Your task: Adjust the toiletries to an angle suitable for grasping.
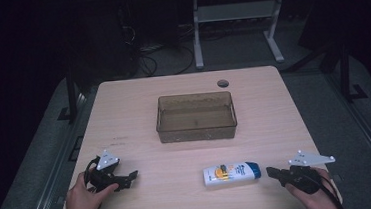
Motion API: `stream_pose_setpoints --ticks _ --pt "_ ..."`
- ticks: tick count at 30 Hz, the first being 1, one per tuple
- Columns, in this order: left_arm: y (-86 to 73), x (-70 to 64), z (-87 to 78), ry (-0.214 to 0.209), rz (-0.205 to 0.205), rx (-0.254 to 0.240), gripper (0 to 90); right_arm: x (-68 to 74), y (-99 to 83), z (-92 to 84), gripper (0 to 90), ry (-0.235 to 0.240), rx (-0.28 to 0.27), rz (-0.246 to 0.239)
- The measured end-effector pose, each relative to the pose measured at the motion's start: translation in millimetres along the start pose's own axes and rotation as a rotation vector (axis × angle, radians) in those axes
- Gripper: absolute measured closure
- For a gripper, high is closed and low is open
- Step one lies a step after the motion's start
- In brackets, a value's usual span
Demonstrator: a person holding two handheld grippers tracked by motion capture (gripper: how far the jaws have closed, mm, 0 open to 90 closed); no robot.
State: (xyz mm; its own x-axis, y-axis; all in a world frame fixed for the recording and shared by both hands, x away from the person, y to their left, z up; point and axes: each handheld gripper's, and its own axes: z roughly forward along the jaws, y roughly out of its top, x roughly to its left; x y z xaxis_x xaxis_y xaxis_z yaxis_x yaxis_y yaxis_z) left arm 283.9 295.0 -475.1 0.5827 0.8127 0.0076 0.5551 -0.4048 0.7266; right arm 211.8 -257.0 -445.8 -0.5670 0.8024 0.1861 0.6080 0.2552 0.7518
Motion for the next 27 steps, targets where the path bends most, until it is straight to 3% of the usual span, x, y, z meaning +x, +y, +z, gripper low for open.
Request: stream_pose_setpoints --ticks 14,27 --pt "-0.1 -0.1 0.1 0.001 -0.001 -0.002 12.8 9.9 0.3 15.7 90.0 0.052 0.038 -0.031" --pt "0.0 0.0 0.0 0.000 0.001 0.000 12.8 4.4 6.9 26.4 90.0 0.052 0.053 -0.034"
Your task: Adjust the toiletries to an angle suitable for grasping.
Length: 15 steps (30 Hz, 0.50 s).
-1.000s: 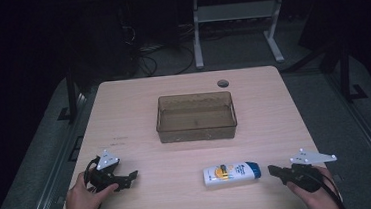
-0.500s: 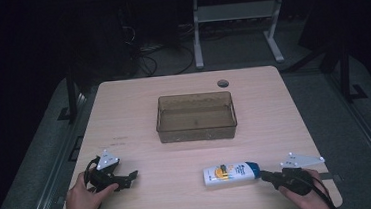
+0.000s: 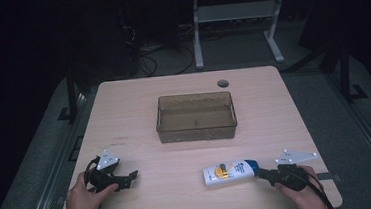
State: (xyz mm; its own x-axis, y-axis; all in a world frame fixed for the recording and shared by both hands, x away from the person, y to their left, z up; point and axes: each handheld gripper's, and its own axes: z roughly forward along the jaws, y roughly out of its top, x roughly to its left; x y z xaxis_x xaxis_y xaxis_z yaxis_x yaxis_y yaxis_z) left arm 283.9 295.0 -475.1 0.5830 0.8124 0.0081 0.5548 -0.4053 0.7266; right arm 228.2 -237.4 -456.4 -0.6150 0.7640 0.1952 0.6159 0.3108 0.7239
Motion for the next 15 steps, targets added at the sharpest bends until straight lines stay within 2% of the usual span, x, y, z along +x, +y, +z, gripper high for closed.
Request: stream_pose_setpoints --ticks 6,15 --pt "0.0 -0.1 0.0 0.000 0.000 0.000 12.8 -5.7 8.0 5.4 90.0 -0.006 -0.002 0.007" --pt "0.0 0.0 0.0 0.000 0.000 0.000 12.8 -13.5 20.3 18.9 90.0 -0.025 0.013 -0.011"
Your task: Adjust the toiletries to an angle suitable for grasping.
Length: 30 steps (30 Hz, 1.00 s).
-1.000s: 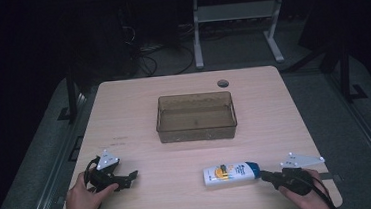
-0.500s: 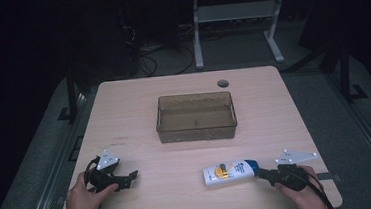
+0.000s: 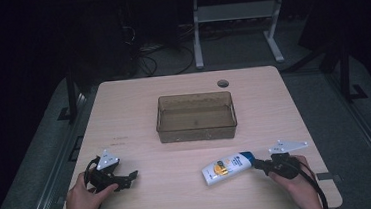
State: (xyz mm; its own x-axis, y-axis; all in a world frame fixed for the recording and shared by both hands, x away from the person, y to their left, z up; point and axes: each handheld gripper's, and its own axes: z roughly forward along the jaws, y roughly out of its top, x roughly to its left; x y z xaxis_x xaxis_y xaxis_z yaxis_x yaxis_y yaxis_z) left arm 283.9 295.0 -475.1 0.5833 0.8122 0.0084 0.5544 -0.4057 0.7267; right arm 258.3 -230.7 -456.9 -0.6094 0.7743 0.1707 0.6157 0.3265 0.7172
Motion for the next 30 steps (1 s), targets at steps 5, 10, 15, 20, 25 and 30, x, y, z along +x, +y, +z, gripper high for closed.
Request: stream_pose_setpoints --ticks 5,10,15,20,25,30 --pt "0.0 0.0 0.0 0.000 0.000 0.000 12.8 -3.2 6.2 4.7 90.0 0.009 -0.008 -0.004" --pt "0.0 0.0 0.1 0.000 0.000 -0.001 12.8 -7.6 12.8 10.4 90.0 0.014 -0.015 -0.005" --pt "0.0 0.0 0.0 0.000 0.000 0.000 12.8 -10.9 19.6 14.9 90.0 0.017 -0.024 -0.003" --pt "0.0 0.0 0.0 0.000 0.000 0.000 12.8 -14.7 26.4 21.2 90.0 0.022 -0.030 -0.006" --pt "0.0 -0.1 0.1 -0.001 -0.002 -0.001 12.8 -18.0 32.8 28.1 90.0 0.026 -0.029 0.001" --pt "0.0 -0.1 0.1 -0.001 -0.002 -0.002 12.8 -19.9 38.4 33.7 90.0 0.027 -0.031 -0.003"
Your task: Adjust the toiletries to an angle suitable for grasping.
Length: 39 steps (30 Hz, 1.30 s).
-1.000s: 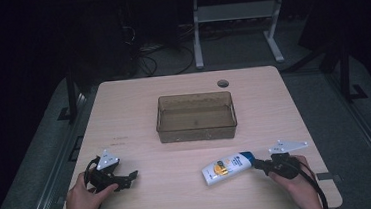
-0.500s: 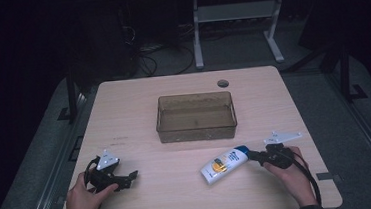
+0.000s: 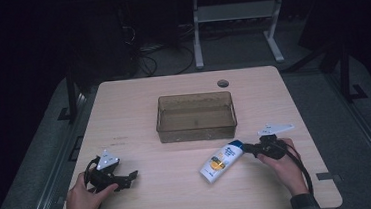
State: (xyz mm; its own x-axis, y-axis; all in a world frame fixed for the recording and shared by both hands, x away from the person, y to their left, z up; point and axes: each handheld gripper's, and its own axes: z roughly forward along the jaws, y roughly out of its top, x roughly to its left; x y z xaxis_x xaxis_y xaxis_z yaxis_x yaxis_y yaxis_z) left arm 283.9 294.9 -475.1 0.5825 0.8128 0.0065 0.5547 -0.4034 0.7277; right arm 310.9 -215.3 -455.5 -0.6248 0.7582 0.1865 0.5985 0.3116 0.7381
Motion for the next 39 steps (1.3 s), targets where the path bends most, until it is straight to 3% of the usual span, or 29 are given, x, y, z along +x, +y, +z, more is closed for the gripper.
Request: stream_pose_setpoints --ticks 7,12,22,39 --pt "0.0 0.1 -0.1 0.000 0.002 0.001 12.8 -1.6 5.6 7.0 90.0 0.003 -0.001 -0.001" --pt "0.0 0.0 0.0 0.000 0.000 0.000 12.8 5.7 6.7 3.1 90.0 0.028 -0.014 0.007" --pt "0.0 0.0 0.0 0.000 0.000 0.000 12.8 29.6 14.7 5.7 90.0 0.088 -0.010 -0.016" --pt "0.0 0.0 0.0 0.000 0.000 0.000 12.8 70.3 29.7 29.5 90.0 0.172 0.014 -0.071"
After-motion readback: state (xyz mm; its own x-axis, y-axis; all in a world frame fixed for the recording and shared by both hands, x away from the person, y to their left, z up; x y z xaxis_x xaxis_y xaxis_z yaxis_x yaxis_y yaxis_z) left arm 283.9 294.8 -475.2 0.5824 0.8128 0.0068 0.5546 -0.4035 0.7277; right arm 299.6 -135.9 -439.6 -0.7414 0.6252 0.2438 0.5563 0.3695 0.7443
